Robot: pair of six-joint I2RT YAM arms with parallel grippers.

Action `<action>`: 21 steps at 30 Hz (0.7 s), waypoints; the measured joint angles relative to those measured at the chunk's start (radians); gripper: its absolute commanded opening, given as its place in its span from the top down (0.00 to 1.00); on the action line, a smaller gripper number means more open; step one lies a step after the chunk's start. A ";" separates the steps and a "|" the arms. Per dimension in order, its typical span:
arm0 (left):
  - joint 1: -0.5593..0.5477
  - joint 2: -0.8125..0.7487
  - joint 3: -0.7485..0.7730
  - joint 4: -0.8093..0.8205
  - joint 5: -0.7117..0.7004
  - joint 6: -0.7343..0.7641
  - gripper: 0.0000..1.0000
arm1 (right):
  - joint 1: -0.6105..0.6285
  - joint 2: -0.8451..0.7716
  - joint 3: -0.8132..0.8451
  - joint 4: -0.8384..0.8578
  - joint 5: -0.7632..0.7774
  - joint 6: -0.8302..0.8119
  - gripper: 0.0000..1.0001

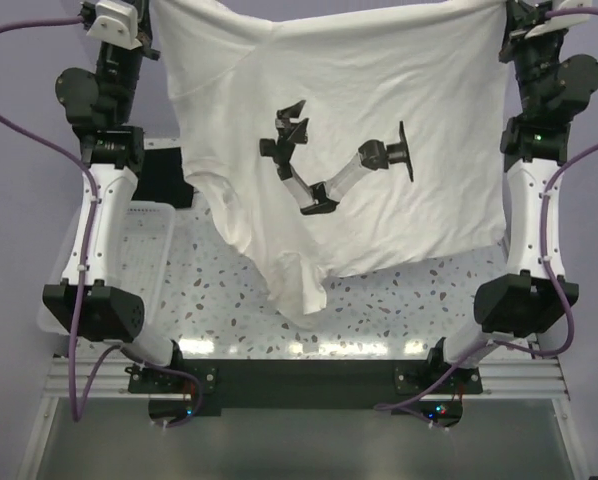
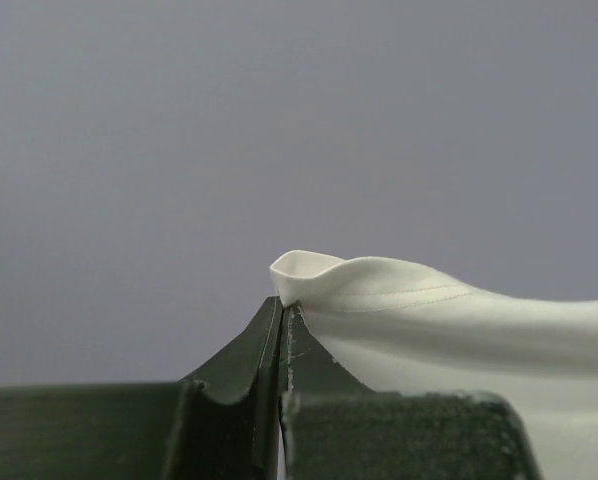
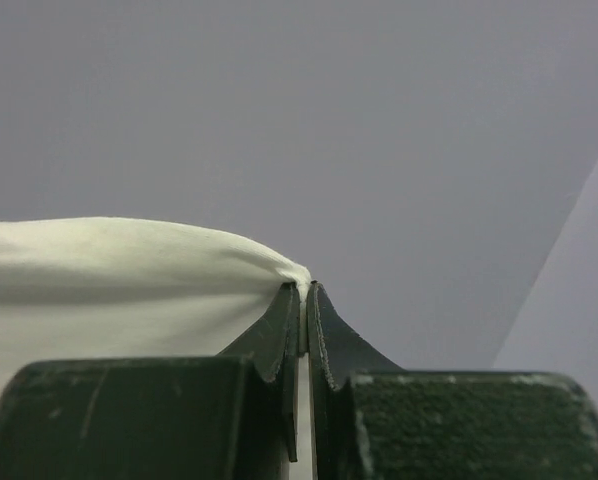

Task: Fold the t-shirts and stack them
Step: Flatten the tshirt out

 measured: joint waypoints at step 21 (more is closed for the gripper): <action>0.064 0.148 0.076 0.085 0.138 -0.061 1.00 | -0.001 0.229 0.262 -0.072 -0.069 0.198 1.00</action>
